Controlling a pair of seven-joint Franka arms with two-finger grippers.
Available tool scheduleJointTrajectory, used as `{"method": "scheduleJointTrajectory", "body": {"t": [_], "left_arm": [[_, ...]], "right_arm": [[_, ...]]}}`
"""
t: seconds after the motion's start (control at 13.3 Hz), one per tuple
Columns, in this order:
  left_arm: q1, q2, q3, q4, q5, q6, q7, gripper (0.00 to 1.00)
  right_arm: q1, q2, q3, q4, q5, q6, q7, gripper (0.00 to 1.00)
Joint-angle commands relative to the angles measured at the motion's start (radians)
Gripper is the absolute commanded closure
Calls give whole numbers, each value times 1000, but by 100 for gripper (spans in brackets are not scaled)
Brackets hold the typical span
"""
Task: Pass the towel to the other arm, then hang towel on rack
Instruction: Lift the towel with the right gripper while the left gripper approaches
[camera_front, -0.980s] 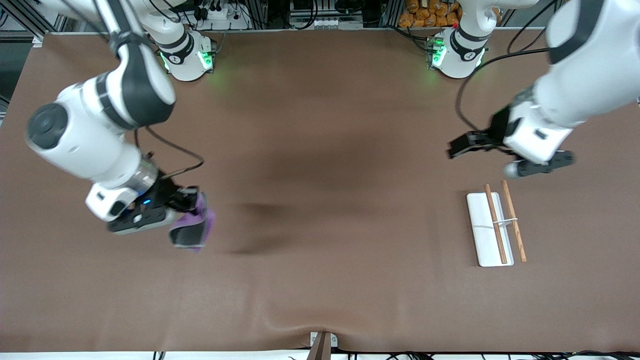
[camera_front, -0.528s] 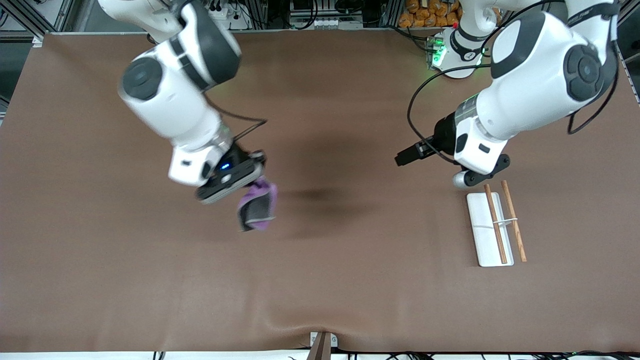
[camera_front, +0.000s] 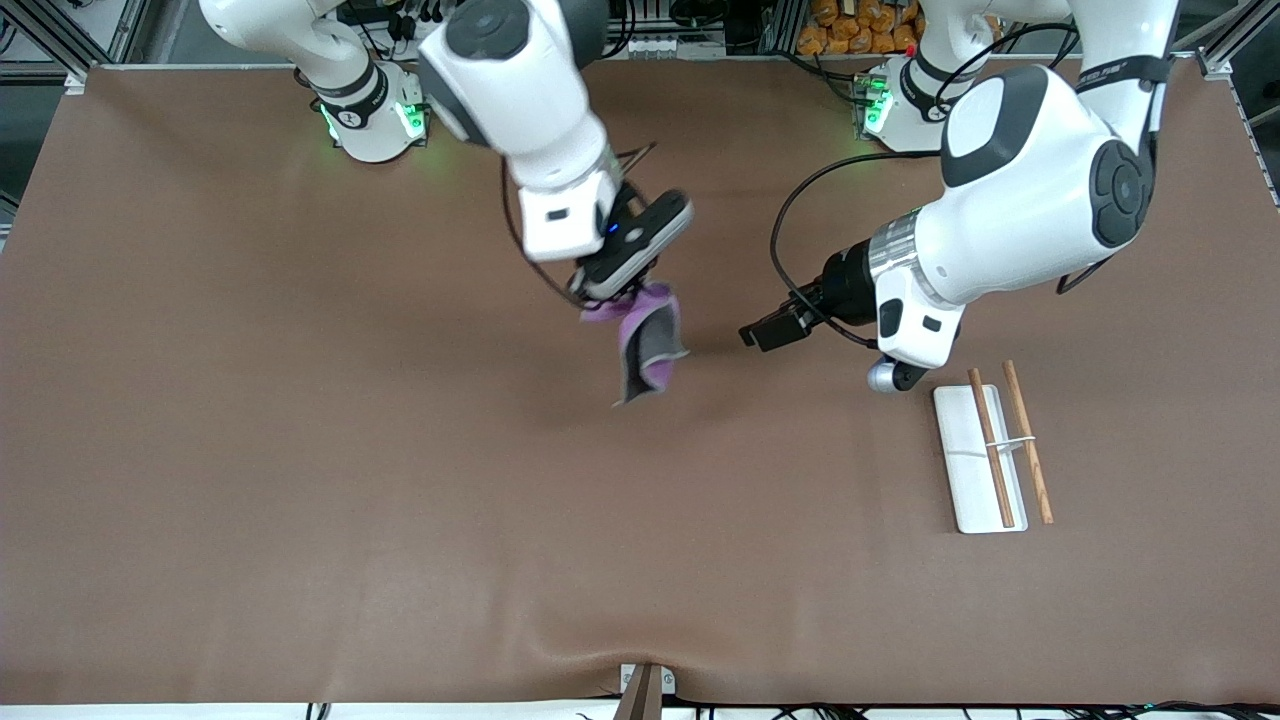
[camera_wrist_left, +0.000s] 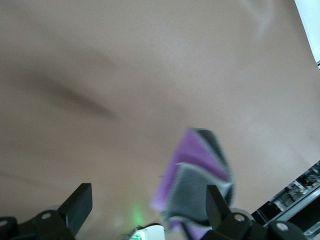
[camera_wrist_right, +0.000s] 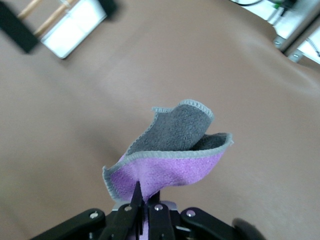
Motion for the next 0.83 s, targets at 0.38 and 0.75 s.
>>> {"method": "scheduleJointTrajectory", "body": {"t": [0.38,0.75], "left_arm": [[-31,64,8,17,-28,23,-45,3],[-42,76,6,11,-26,11,-97,9]], "right_arm": [[105,9,-13,2,-13,64,-1,100],[125,14,-13,2,-16,64,-1,100]]}}
